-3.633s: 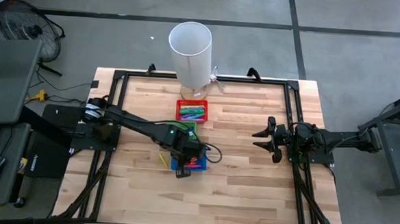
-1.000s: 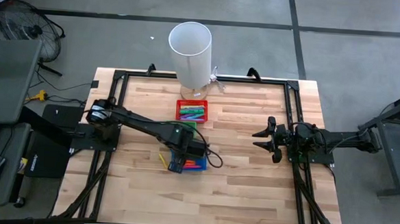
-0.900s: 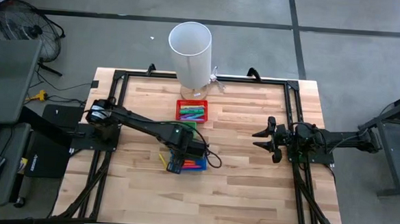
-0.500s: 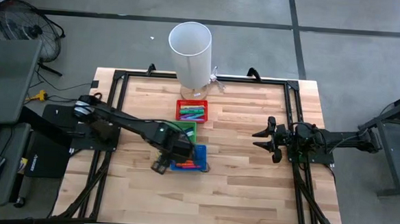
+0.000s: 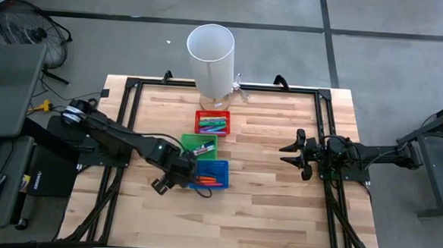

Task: Pick & Place Markers
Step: Put the yellow marker pen into the blue bin

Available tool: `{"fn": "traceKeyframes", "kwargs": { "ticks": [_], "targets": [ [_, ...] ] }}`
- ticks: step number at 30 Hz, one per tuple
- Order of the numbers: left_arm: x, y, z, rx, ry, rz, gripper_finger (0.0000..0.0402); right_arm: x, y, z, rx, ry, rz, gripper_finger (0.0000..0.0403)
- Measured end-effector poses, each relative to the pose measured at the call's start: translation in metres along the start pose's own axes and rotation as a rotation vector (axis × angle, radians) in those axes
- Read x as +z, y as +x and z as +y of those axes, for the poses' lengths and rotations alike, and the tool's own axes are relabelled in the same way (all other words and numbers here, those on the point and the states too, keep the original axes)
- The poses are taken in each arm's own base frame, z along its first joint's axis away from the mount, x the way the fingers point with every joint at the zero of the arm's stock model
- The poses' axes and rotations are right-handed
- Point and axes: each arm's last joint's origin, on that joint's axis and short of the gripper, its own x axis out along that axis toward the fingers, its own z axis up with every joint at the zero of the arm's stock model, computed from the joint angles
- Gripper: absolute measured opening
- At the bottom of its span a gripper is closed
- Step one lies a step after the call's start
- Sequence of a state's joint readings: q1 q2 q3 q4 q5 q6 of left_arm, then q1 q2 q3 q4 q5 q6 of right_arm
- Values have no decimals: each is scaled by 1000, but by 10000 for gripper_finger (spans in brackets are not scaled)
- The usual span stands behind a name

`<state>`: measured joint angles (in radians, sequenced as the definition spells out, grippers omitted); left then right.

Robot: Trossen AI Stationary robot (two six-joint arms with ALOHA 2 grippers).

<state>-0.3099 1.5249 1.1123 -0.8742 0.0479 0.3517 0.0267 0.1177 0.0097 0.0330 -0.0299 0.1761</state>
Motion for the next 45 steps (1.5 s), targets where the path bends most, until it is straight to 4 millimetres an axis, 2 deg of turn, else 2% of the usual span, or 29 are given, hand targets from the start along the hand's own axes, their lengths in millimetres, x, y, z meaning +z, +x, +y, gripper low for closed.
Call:
{"fn": "traceKeyframes", "kwargs": {
  "ticks": [8,14,17,21,45],
  "targets": [
    [-12,16,-8,-13,31,14,198,0,0,0,0,0,0,149],
    [-17,22,-8,42,33,-8,198,0,0,0,0,0,0,149],
    [-20,18,-12,92,48,-78,198,0,0,0,0,1,0,149],
    [-28,23,-14,103,55,-46,198,0,0,0,0,1,0,149],
    [-28,29,-13,121,240,-7,198,0,0,0,0,0,0,149]
  ]
}}
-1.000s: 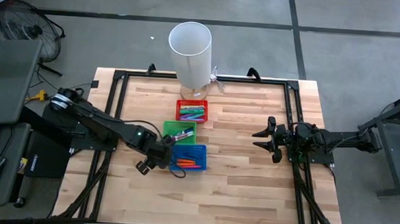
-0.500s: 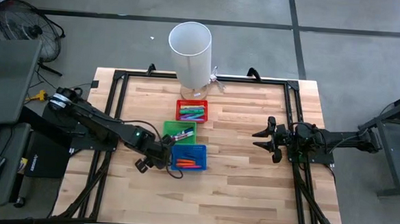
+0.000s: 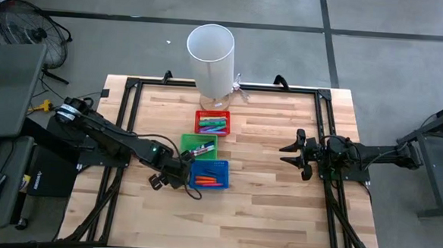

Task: Pick & Place Markers
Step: Put the yellow marker pen into the blue bin

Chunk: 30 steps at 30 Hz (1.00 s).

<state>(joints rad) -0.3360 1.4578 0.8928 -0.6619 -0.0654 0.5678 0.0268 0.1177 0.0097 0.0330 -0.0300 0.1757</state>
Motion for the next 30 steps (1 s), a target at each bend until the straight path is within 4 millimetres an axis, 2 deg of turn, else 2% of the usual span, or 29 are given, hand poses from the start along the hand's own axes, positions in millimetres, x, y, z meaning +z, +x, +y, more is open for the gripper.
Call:
{"fn": "traceKeyframes", "kwargs": {
  "ticks": [5,17,27,30],
  "targets": [
    [-1,0,0,-5,11,8,198,0,0,0,0,0,0,149],
    [-13,15,-9,-18,12,24,198,0,0,0,0,1,0,149],
    [-9,42,-8,-34,15,60,198,0,0,0,0,0,0,149],
    [-9,43,-8,-36,14,59,198,0,0,0,0,2,1,149]
  ]
}}
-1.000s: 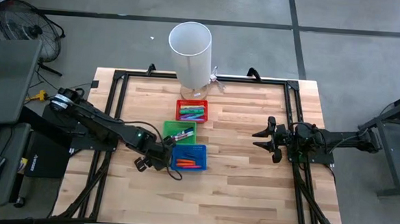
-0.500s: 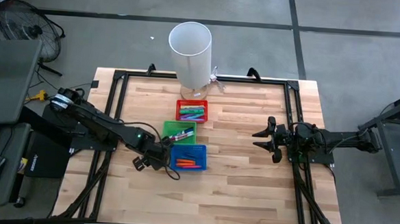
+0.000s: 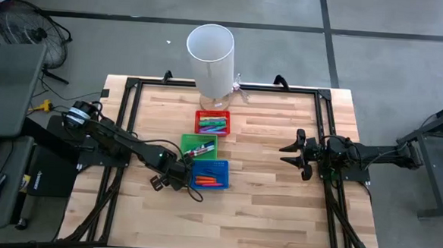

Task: Pick & Place Markers
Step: Put the yellow marker pen into the blue bin

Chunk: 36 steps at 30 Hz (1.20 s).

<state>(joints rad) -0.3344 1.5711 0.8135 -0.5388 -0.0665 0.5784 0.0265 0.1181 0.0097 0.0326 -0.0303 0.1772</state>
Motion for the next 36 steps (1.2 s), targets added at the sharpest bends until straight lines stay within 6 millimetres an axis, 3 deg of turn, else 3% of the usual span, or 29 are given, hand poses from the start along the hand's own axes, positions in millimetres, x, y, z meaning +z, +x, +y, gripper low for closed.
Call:
{"fn": "traceKeyframes", "kwargs": {
  "ticks": [36],
  "targets": [
    [-3,18,-4,-154,-120,66,184,0,0,0,0,-1,-1,149]
  ]
}}
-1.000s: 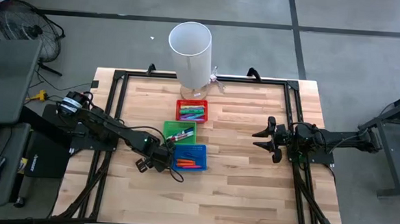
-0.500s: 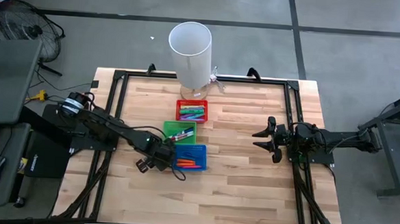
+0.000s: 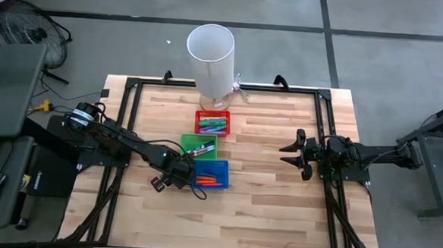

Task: Pick & Place Markers
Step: Put the yellow marker pen into the blue bin

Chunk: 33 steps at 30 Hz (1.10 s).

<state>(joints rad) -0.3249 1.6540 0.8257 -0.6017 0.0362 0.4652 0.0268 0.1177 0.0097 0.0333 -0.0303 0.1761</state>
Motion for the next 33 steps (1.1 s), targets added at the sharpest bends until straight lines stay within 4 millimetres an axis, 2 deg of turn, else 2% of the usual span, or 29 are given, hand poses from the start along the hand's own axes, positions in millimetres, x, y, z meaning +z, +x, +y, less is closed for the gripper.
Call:
{"fn": "traceKeyframes", "kwargs": {
  "ticks": [10,22,31,33],
  "targets": [
    [0,0,-1,-13,0,-6,96,0,0,0,0,0,0,149],
    [1,1,-1,-16,-78,-14,33,0,0,0,0,0,0,149],
    [1,0,-1,-26,-185,-17,29,0,0,0,0,1,0,149],
    [1,-5,-1,-17,-235,-44,29,0,0,0,0,0,0,149]
  ]
}}
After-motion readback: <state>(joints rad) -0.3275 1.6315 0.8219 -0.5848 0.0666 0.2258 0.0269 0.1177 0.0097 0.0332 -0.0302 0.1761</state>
